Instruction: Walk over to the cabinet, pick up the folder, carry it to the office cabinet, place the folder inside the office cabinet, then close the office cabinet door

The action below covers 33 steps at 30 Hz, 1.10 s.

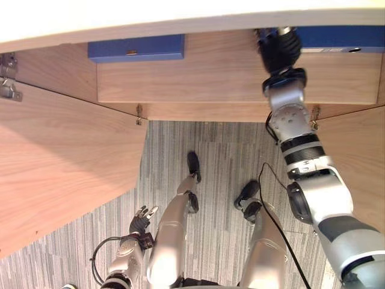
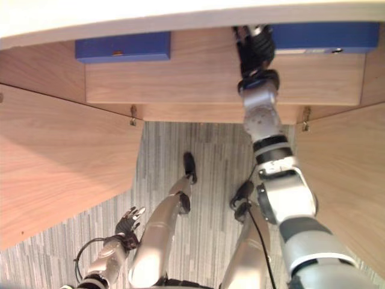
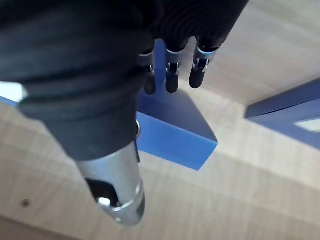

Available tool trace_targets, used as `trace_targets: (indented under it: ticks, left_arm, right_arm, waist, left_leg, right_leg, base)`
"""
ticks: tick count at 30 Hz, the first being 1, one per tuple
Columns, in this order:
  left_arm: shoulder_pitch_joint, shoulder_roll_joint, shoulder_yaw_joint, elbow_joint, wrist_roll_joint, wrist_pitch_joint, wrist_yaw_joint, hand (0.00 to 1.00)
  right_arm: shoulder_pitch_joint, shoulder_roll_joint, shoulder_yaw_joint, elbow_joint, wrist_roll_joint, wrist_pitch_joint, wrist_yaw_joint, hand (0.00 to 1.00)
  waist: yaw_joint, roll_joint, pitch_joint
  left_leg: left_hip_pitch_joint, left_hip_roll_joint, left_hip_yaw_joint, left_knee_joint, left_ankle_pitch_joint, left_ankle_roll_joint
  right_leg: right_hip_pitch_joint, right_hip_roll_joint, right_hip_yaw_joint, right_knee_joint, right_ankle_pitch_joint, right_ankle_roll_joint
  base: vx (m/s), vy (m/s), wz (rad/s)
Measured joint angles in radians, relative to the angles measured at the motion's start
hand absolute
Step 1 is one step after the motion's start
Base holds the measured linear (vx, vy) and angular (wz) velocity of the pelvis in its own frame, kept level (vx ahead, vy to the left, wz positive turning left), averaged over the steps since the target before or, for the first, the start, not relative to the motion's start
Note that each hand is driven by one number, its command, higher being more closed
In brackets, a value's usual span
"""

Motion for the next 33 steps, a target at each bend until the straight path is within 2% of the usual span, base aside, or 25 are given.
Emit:
trace_targets:
  ticks: [3,9,10,18,33]
  left_arm:
    - [0.021,0.002,0.0,0.0,0.002,0.0,0.0,0.0]
    - [0.022,0.002,0.0,0.0,0.003,-0.003,0.0,0.0]
    - [0.022,0.002,0.0,0.0,0.003,-0.004,0.0,0.0]
    - [0.022,-0.006,0.02,0.0,0.002,-0.003,0.001,0.0]
    - [0.022,-0.005,0.022,0.0,-0.001,-0.002,0.003,0.0]
  right_arm:
    - [0.003,-0.009,-0.065,-0.028,0.027,-0.059,0.0,0.0]
    - [0.075,0.001,-0.099,-0.069,0.027,-0.074,-0.002,0.0]
    - [0.112,0.024,-0.105,-0.069,0.026,-0.084,-0.003,0.0]
    - [0.237,0.171,-0.175,-0.061,0.027,-0.07,-0.047,0.0]
    - [0.347,0.233,-0.165,-0.043,0.021,-0.059,-0.048,0.0]
  waist:
    - [-0.002,0.005,0.003]
    - [-0.004,0.005,0.004]
    - [-0.005,0.005,0.004]
    - [-0.019,0.006,0.018]
    - [-0.034,0.005,0.018]
  left_leg:
    - [-0.003,-0.001,0.001,0.0,0.0,0.0]
    - [-0.003,0.002,0.001,0.002,0.0,0.0]
    - [-0.003,0.004,0.001,0.003,0.0,0.0]
    - [-0.005,0.008,0.007,0.016,-0.006,0.0]
    - [0.0,0.014,0.013,0.016,-0.004,-0.002]
  right_leg:
    - [-0.006,-0.002,0.001,0.003,-0.001,0.0]
    - [-0.008,0.0,0.002,0.007,-0.008,-0.003]
    - [-0.008,0.001,0.002,0.007,-0.009,-0.003]
    - [-0.015,0.0,0.01,0.022,-0.016,-0.006]
    - [-0.015,0.005,0.013,0.019,-0.013,-0.01]
  base:
    - [-0.01,-0.041,0.0]
    - [0.01,-0.053,-0.01]
    - [0.01,-0.053,-0.01]
    - [0.0,-0.049,-0.02]
    - [0.0,-0.018,-0.01]
